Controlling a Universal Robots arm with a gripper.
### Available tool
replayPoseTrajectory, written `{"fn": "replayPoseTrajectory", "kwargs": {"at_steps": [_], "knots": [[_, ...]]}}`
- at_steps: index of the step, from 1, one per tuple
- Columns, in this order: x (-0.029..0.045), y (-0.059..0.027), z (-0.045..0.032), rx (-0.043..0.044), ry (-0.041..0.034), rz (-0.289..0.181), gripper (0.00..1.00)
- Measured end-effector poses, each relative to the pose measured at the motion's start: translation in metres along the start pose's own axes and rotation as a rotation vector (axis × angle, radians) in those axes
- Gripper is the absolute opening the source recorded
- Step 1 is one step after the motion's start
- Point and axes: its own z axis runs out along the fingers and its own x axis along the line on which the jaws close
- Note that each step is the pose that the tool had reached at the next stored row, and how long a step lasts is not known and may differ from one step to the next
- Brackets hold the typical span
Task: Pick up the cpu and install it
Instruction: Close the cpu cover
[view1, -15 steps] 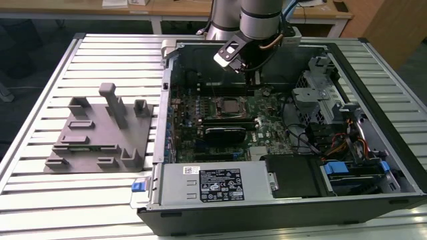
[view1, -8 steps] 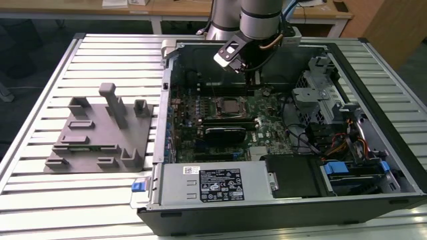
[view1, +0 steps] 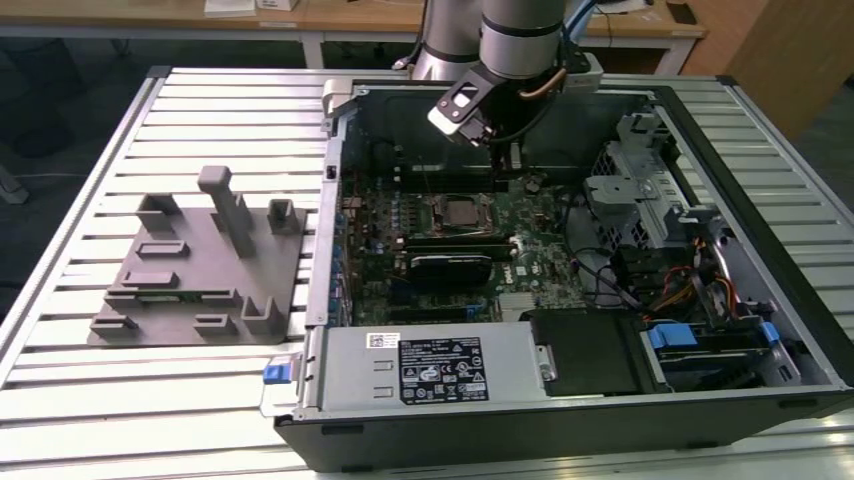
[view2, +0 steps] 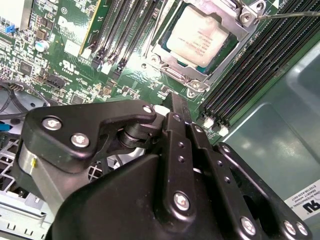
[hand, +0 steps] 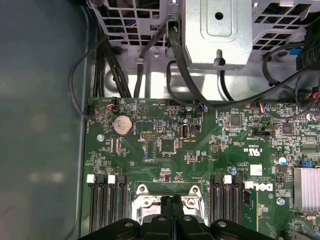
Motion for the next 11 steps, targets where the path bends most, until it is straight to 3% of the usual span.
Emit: {"fn": "replayPoseTrajectory", "kwargs": {"at_steps": [11], "knots": [[0.0000, 0.0000, 0.0000, -0.0001, 0.0007, -0.008, 0.11]]}}
